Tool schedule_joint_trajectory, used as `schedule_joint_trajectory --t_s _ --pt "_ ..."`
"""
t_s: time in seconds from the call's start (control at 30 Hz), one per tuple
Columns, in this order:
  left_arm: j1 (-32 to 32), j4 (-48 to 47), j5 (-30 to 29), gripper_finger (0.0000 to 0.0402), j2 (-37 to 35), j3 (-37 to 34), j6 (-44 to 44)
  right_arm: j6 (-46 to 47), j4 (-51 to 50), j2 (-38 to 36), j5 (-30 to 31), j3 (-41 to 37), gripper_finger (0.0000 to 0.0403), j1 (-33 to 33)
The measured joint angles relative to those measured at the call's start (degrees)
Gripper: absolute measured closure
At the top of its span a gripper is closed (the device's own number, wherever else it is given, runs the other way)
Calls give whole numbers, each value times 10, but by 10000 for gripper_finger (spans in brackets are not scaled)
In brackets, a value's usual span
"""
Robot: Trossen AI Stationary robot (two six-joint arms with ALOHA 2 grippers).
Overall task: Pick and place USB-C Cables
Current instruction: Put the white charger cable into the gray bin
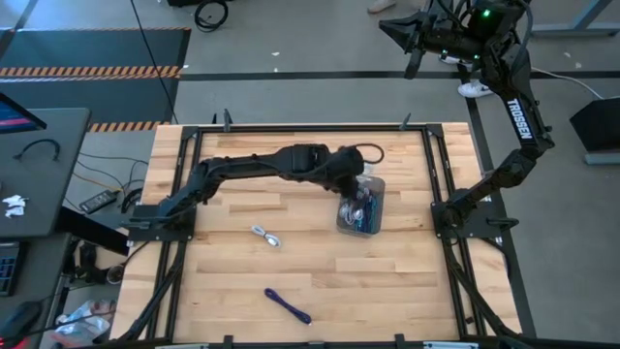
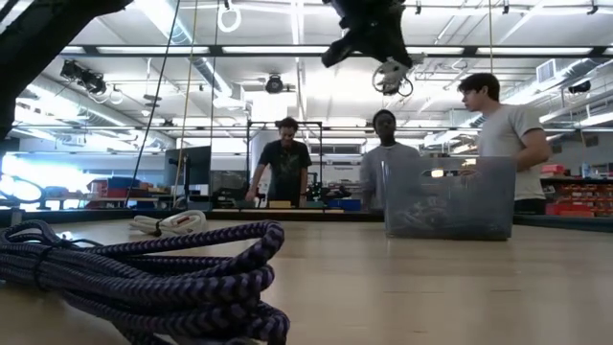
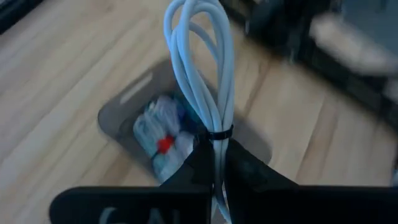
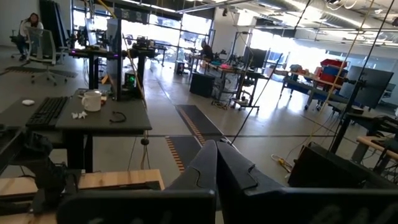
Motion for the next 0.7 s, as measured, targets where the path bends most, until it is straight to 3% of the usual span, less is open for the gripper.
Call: schedule_joint_trajectory --t_s 0.37,0.57,0.7 --pt "-33 119 -82 383 0 -113 -241 -4 -4 0 2 0 399 0" --pt "-39 283 -91 383 0 -199 -306 -4 -6 0 2 0 399 0" --pt "-39 298 -107 383 1 -254 -343 -5 -14 0 2 0 399 0"
